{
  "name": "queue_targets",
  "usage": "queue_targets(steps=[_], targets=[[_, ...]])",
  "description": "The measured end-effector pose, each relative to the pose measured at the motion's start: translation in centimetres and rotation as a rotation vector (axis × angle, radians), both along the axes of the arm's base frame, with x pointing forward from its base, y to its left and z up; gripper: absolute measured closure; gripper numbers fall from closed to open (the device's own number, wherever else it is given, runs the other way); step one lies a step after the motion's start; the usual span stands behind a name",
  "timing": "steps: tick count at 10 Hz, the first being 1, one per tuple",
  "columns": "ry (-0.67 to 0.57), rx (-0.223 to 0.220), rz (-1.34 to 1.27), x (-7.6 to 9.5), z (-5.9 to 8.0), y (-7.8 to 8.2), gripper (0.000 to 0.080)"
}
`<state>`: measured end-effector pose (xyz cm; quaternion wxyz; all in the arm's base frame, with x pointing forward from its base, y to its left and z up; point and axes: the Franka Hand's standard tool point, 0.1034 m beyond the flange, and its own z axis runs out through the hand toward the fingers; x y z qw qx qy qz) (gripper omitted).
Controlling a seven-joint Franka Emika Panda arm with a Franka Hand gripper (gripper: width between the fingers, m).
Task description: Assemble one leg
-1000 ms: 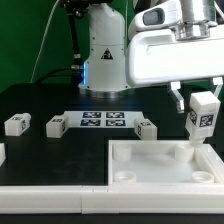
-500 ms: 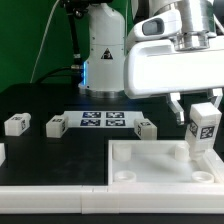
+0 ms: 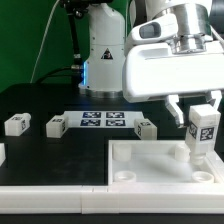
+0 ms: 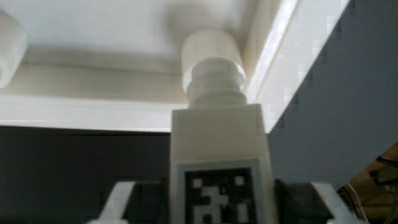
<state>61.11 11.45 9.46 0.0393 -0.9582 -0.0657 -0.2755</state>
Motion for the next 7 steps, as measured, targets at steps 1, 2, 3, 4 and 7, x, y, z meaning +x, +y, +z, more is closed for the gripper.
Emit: queue_targets(steps=[1, 2, 3, 4, 7], targets=[[-0.002, 0.001, 0.001, 0.3, -0.16, 0.15, 0.0515], [0.0, 0.001, 0.0, 0.35, -0.45, 0.11, 0.0515], [0.004, 0.0, -0.002, 0.31, -0.8, -0.01, 0.0515], [0.001, 0.001, -0.002, 0.44, -0.81, 0.03, 0.0515], [-0.025, 0.004, -0.003, 1.05, -0.96, 0.1, 0.0515]])
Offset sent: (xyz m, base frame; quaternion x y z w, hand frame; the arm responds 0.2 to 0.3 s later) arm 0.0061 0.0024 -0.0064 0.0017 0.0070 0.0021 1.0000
